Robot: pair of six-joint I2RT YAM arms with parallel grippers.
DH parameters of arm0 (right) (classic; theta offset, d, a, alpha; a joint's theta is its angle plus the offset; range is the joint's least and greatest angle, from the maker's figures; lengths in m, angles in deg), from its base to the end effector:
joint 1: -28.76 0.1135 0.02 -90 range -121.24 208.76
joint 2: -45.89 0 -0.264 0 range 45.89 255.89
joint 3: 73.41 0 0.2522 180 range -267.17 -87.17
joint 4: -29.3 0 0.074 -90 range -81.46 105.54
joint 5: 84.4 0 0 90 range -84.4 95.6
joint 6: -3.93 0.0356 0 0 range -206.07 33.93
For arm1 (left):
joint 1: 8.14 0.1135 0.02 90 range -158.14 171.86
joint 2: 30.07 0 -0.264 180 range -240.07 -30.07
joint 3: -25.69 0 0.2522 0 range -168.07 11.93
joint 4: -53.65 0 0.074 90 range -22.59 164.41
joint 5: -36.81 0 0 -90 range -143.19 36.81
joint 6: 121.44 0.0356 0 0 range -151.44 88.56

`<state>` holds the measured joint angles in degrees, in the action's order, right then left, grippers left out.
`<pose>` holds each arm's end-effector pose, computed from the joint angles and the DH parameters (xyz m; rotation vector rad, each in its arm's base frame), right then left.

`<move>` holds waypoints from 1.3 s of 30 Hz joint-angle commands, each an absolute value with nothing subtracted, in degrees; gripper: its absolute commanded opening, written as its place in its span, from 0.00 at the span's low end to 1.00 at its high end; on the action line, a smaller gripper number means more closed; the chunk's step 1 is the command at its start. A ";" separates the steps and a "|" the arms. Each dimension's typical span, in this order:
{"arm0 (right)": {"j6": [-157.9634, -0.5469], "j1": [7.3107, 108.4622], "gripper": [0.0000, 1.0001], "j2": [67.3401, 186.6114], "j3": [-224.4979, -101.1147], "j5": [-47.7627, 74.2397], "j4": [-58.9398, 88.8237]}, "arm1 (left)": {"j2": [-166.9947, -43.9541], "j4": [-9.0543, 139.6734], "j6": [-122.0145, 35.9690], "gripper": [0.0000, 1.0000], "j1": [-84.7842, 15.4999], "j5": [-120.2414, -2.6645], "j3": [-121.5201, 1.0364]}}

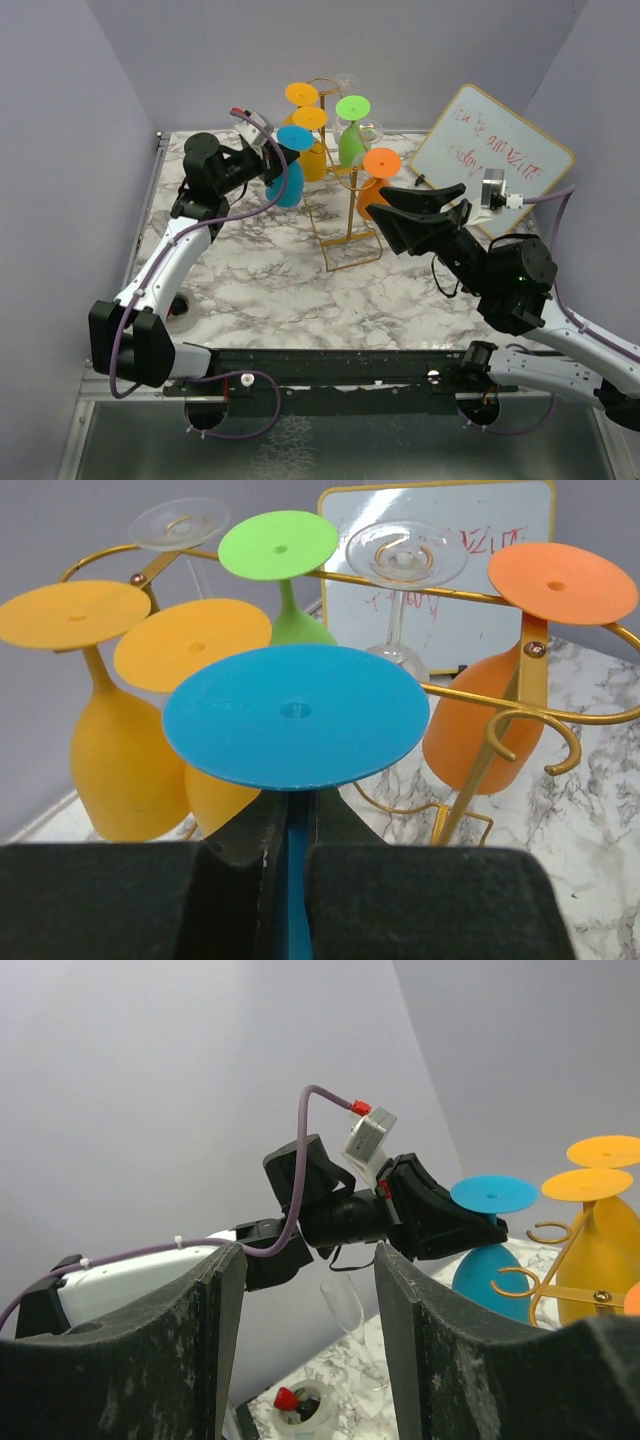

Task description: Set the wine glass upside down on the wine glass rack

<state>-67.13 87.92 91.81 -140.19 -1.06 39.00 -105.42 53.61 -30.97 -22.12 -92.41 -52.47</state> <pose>0.0887 0.1406 0.4486 -0.2744 1.0775 1.1708 0.2921 -0.0959 0.3863 0.7334 1.3937 -0.7041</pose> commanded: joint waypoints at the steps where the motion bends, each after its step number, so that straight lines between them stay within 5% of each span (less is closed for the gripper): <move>1: -67.99 88.00 0.59 91.42 -139.29 -3.46 37.42 | -108.53 47.52 -28.11 0.00 -22.20 -98.39 -55.83; 39: -67.70 87.95 0.59 91.10 -138.77 -6.09 37.28 | -116.33 42.36 -31.20 0.00 -23.61 -104.12 -55.44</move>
